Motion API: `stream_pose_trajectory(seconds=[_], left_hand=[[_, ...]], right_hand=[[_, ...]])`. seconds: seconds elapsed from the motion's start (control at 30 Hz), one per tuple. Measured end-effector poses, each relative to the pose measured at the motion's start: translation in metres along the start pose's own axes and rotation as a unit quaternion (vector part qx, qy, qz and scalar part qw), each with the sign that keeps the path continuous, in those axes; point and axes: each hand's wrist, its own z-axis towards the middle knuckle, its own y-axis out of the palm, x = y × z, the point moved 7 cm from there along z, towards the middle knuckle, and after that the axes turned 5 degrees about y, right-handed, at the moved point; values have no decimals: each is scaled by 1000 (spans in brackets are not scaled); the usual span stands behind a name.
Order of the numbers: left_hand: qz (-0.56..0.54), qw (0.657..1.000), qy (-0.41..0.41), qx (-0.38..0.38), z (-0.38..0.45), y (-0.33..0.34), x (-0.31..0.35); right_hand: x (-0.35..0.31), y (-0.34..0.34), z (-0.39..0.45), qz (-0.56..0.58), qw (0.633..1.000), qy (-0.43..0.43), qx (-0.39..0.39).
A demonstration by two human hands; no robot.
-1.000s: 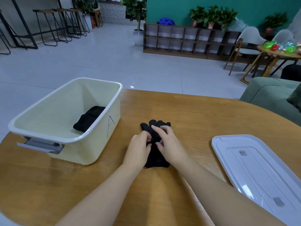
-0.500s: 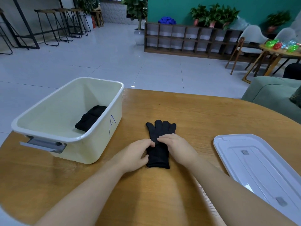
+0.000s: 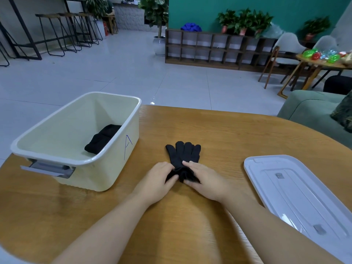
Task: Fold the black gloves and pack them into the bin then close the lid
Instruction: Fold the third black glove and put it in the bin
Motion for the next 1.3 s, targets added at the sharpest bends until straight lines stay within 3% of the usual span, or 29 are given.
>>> stream_pose_trajectory(seconds=[0.13,0.3,0.73,0.83,0.9,1.0,1.1,1.2,1.3], left_hand=[[37,999,26,-28,-10,-1,4],[6,997,-70,16,3,-5,-1],[28,986,-166,5,36,3,-16],[57,983,-176,-3,39,3,-14],[47,983,-173,31,38,0,-13],[84,989,-83,84,38,-7,-8],[70,996,30,38,34,1,-4],[-3,1000,22,3,24,2,-13],[-8,999,3,-51,17,7,-20]], right_hand=[[-6,1,-2,121,992,26,36],[4,2,6,208,972,90,61],[28,-1,23,290,922,212,146],[28,-3,27,264,928,220,144],[29,-3,29,235,934,220,153],[29,-6,29,188,941,213,183],[29,-10,29,180,943,200,195],[25,-17,27,117,960,160,196],[10,-18,25,18,982,62,177]])
